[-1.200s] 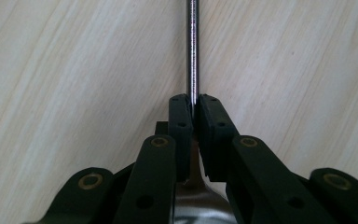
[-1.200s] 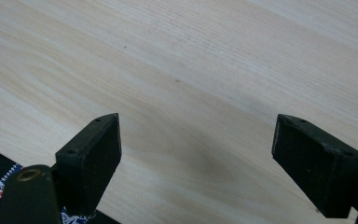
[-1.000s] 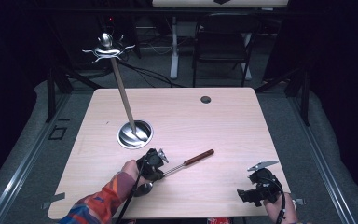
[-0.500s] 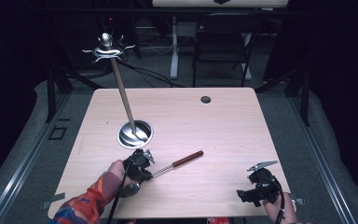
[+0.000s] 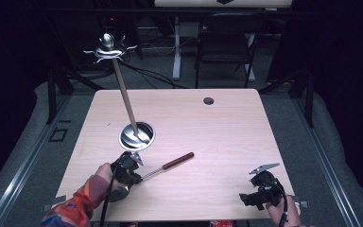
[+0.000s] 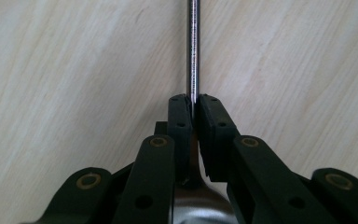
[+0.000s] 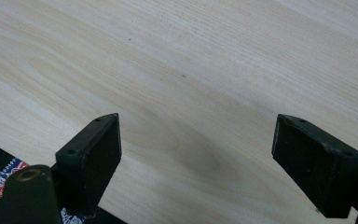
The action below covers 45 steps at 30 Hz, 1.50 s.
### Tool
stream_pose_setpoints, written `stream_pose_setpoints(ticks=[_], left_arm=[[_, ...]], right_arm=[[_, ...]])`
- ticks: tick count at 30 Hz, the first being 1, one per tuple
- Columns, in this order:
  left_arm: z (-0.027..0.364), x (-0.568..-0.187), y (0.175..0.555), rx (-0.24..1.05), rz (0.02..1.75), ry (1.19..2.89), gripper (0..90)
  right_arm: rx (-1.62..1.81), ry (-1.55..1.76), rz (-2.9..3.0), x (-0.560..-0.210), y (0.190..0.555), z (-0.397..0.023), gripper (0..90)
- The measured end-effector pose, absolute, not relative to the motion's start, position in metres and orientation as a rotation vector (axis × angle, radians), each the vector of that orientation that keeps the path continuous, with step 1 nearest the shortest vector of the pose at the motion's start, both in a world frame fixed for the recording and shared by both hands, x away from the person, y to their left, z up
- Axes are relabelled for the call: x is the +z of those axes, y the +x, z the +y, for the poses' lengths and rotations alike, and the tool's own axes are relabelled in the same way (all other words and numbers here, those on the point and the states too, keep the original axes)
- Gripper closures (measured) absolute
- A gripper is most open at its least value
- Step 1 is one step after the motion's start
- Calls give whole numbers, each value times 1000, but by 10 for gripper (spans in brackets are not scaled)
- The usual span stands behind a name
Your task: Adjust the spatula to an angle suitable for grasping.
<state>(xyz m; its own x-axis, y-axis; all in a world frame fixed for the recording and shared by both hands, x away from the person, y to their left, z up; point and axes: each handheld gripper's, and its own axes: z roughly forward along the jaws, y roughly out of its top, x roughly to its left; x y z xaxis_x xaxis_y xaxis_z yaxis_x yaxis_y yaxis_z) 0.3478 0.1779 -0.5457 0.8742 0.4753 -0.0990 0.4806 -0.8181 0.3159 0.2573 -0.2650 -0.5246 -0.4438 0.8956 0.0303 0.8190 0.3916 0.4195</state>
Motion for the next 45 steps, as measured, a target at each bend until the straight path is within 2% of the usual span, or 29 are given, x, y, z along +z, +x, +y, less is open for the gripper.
stream_pose_setpoints(ticks=[4, 7, 12, 14, 17, 22, 23, 25, 27, 30, 32, 33, 36, 37, 41, 45], left_arm=[[181, -546, 347, -17, 744, 2703, 830], [179, -545, 346, -21, 759, 2689, 790], [172, -540, 346, -23, 769, 2675, 596], [169, -539, 347, -25, 788, 2646, 574], [163, -535, 349, -1, 810, 2628, 474], [152, -536, 353, 38, 827, 2630, 430], [148, -536, 354, 45, 836, 2632, 393], [143, -536, 356, 60, 832, 2632, 380], [139, -536, 357, 62, 836, 2631, 301], [134, -538, 359, 70, 850, 2633, 271], [133, -539, 360, 74, 835, 2635, 298], [133, -539, 360, 77, 834, 2635, 389], [132, -539, 362, 77, 840, 2629, 466], [130, -539, 362, 75, 839, 2626, 466], [123, -540, 363, 83, 829, 2635, 576], [116, -542, 364, 113, 830, 2647, 626]], right_arm=[[551, 1522, 2454, -525, 258, -265, 153], [551, 1521, 2453, -524, 258, -265, 153], [551, 1520, 2454, -524, 258, -265, 153], [551, 1520, 2455, -524, 258, -265, 153], [573, 1532, 2435, -526, 257, -264, 153], [551, 1518, 2461, -525, 258, -265, 153], [552, 1522, 2452, -525, 258, -264, 153], [552, 1523, 2452, -525, 258, -264, 153], [559, 1525, 2455, -526, 258, -264, 153], [557, 1527, 2455, -526, 258, -264, 153], [545, 1526, 2456, -526, 258, -264, 153], [537, 1530, 2467, -526, 259, -264, 154], [537, 1530, 2466, -526, 259, -264, 153], [537, 1531, 2465, -526, 259, -264, 154], [535, 1533, 2464, -526, 259, -264, 154], [538, 1533, 2466, -526, 259, -264, 154]])
